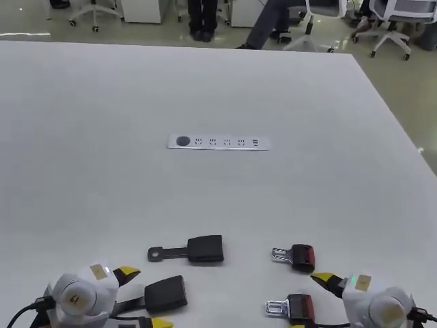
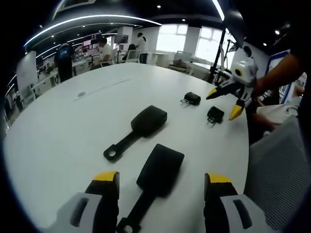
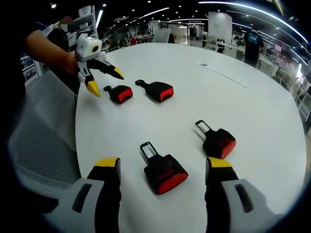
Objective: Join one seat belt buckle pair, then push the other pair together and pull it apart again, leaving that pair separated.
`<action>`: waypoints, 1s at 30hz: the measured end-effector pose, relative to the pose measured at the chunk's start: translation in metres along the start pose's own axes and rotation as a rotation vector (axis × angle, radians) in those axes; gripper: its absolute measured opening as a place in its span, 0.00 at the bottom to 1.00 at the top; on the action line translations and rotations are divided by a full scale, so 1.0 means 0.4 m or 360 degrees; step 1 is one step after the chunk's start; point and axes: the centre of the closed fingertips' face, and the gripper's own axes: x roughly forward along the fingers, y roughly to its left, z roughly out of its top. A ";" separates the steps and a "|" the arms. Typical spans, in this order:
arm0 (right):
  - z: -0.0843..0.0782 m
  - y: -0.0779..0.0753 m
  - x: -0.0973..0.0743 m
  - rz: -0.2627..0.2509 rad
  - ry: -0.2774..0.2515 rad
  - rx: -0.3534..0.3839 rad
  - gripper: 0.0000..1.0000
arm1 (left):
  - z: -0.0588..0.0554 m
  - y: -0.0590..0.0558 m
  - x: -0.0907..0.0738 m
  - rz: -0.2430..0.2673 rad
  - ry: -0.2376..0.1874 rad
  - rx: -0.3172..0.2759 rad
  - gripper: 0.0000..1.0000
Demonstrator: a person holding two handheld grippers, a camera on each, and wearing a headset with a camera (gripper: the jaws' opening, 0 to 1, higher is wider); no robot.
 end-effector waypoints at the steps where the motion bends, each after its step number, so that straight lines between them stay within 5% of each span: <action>1: -0.002 -0.002 0.001 0.0008 0.0002 -0.0012 0.69 | 0.002 -0.001 0.006 -0.0006 0.0019 0.0007 0.72; 12: -0.045 -0.020 0.017 0.0105 0.0078 -0.0040 0.64 | -0.026 0.016 0.038 -0.0060 0.0086 0.0066 0.65; 17: -0.059 -0.010 0.028 0.0164 0.0130 -0.0106 0.61 | -0.047 0.001 0.042 -0.0127 0.0177 0.0170 0.56; 30: -0.082 -0.003 0.046 0.0238 0.0213 -0.0244 0.53 | -0.044 0.011 0.054 -0.0196 0.0267 0.0461 0.37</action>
